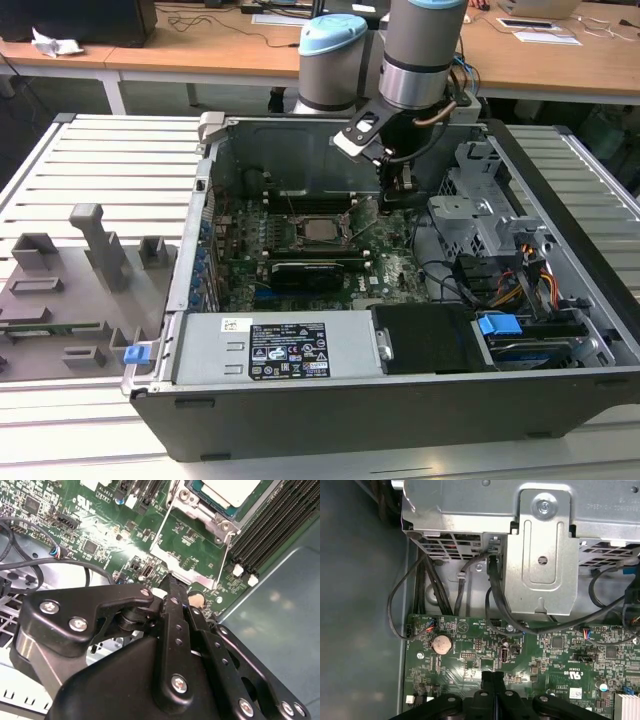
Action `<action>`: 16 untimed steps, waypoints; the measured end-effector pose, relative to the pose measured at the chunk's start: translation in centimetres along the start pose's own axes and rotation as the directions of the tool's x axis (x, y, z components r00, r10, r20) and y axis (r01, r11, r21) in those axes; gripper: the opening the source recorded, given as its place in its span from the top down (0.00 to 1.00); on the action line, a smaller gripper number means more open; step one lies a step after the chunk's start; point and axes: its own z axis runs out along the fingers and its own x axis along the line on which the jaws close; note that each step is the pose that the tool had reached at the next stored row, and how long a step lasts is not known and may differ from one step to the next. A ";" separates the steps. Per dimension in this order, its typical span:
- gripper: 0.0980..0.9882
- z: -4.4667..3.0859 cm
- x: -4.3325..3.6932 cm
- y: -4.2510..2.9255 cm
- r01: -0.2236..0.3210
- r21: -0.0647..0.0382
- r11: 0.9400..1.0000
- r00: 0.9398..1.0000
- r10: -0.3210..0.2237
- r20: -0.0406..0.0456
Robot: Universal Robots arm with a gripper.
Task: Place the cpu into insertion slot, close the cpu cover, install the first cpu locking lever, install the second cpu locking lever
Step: 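Close the cpu cover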
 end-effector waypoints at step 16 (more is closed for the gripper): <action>0.99 -0.02 0.02 -0.49 0.000 0.000 1.000 1.000 0.000 0.000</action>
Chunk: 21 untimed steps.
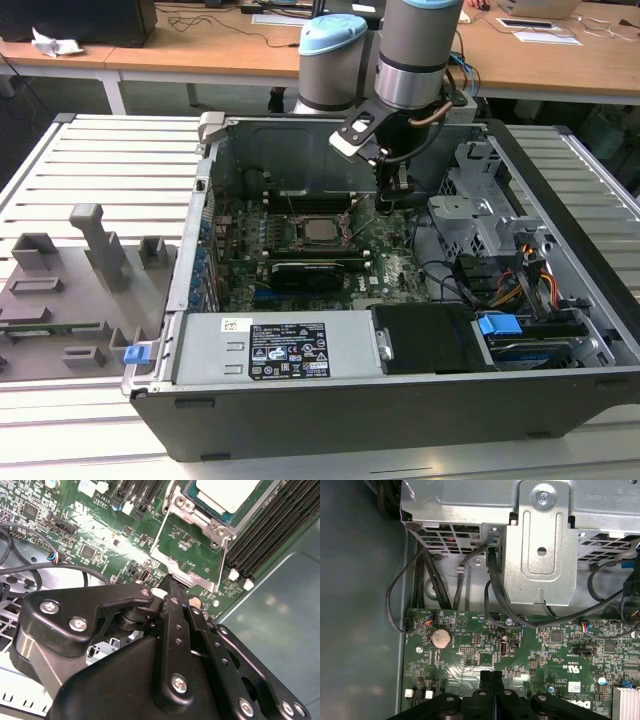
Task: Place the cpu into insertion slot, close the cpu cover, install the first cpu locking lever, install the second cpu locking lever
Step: 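Close the cpu cover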
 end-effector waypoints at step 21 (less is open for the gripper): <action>0.99 -0.02 0.03 -0.54 0.000 0.000 1.000 1.000 0.000 0.000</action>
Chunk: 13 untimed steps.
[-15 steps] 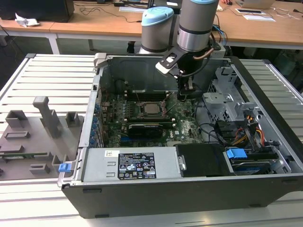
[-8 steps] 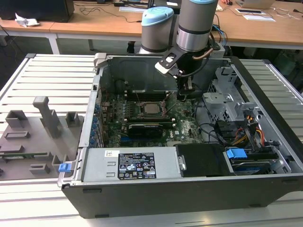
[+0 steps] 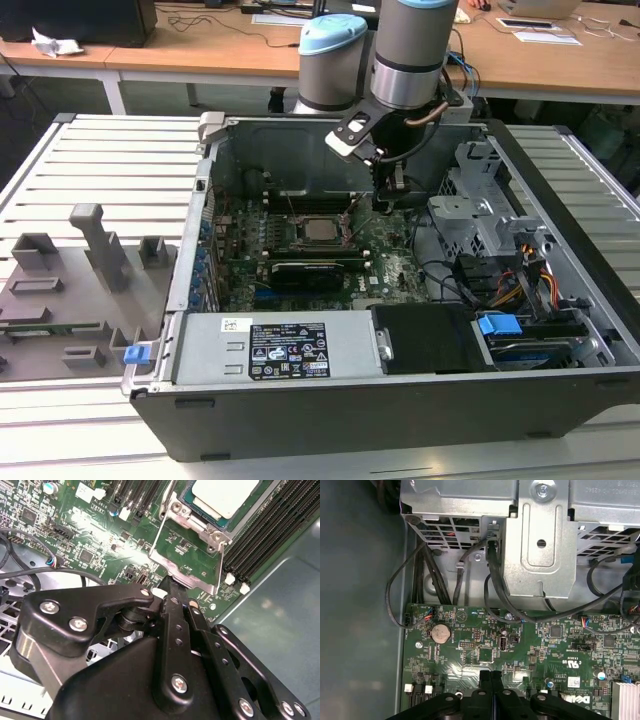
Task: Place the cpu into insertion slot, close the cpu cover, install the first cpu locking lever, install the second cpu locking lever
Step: 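Close the cpu cover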
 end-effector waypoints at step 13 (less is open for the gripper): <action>0.99 -0.02 0.02 -0.42 0.000 0.000 1.000 1.000 0.000 0.000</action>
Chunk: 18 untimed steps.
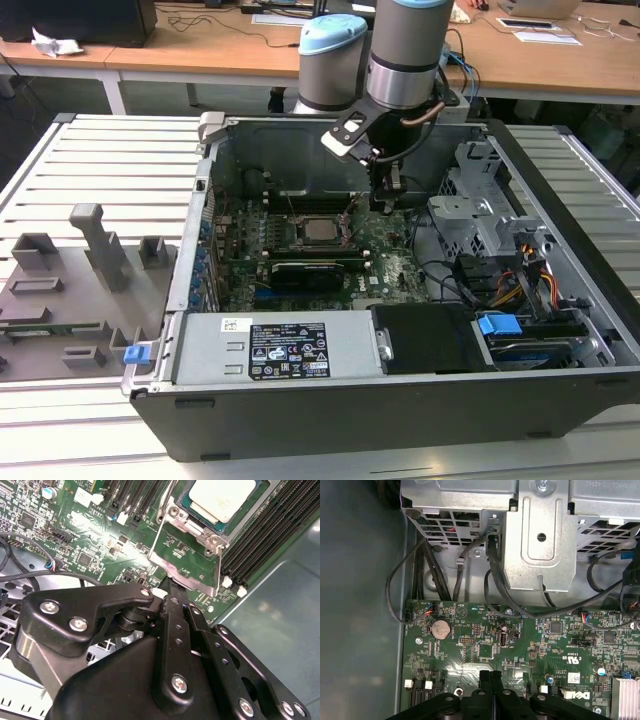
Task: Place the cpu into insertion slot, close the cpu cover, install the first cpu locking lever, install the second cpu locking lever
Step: 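Close the cpu cover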
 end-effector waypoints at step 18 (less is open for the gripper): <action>0.99 -0.01 0.02 -0.43 0.000 0.000 1.000 1.000 0.000 0.000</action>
